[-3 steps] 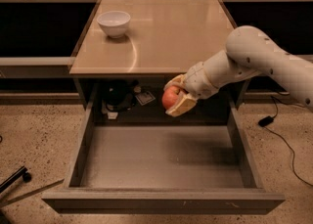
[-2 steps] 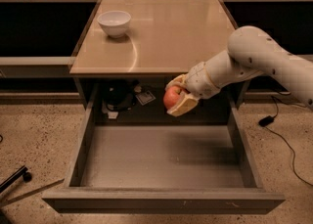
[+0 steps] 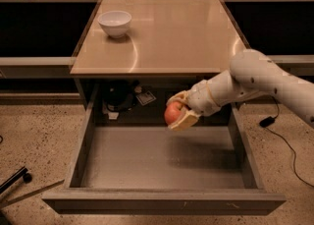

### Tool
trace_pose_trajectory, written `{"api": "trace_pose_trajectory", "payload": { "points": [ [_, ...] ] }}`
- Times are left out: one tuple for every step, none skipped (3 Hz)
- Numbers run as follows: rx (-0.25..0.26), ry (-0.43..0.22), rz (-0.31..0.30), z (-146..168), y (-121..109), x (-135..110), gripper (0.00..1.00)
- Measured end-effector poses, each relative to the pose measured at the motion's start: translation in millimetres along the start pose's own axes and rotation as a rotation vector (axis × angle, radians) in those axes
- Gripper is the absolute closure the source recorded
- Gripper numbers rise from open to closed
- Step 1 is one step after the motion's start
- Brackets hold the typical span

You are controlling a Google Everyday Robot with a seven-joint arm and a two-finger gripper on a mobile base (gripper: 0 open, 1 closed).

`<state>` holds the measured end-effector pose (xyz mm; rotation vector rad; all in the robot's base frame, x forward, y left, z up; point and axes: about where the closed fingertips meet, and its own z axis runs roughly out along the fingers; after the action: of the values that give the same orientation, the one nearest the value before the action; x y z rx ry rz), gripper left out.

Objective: Place apple into top drawer

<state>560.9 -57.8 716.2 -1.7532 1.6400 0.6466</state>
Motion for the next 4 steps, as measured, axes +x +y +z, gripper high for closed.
{"api": "trace_pose_trajectory", "payload": {
  "points": [
    [0.004,0.026,0.04,22,20,28,1.0],
    [0.016,0.087,0.085,39,27,54,1.0],
    [0.026,0.185,0.109,58,25,78,1.0],
    [0.022,0.232,0.115,72,23,88,1.0]
  ]
}}
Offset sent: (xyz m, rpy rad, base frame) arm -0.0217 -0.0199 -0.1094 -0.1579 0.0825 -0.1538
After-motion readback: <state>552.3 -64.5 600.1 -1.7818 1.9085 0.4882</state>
